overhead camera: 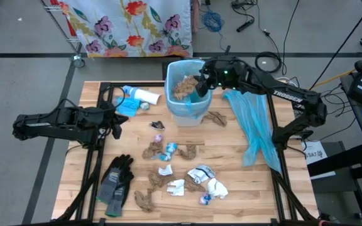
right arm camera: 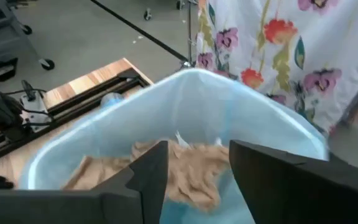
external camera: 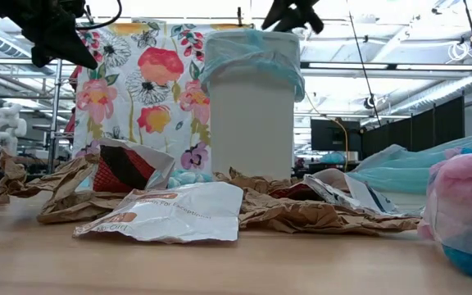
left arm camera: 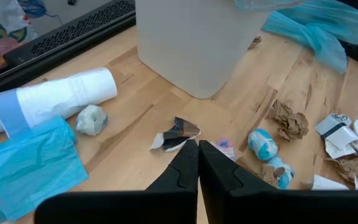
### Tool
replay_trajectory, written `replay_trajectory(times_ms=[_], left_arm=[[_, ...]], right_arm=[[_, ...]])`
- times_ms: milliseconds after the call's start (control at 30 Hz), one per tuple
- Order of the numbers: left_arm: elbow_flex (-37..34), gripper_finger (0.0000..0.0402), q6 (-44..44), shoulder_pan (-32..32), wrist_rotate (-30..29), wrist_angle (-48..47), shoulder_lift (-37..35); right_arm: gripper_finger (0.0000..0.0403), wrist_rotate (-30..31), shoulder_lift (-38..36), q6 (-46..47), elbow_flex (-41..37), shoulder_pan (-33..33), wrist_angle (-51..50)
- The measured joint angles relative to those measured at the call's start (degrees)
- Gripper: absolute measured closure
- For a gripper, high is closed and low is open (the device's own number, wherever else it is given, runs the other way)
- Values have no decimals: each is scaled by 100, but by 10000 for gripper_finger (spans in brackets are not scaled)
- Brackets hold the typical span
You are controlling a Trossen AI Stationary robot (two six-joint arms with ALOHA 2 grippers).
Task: Place trash/remove bag and relplace
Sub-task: Put the white trashbag into the trash bin
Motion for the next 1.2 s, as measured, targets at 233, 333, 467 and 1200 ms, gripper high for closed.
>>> replay_trajectory(times_ms=[233,333,467,1200], left_arm=[[0,395,0,-1,0,1,0],[0,395,1,0,0,1,0],[0,395,-1,0,0,1,0],[0,395,159,-1,-189,8,0]], right_arm=[[240,5,-947,963,0,242,-1973],[240,25,-1358,1760,4,544,-2750],[240,373,-1645,2935,4,1172,-3540],[241,1531,318,7257,-2,3911,-4425]])
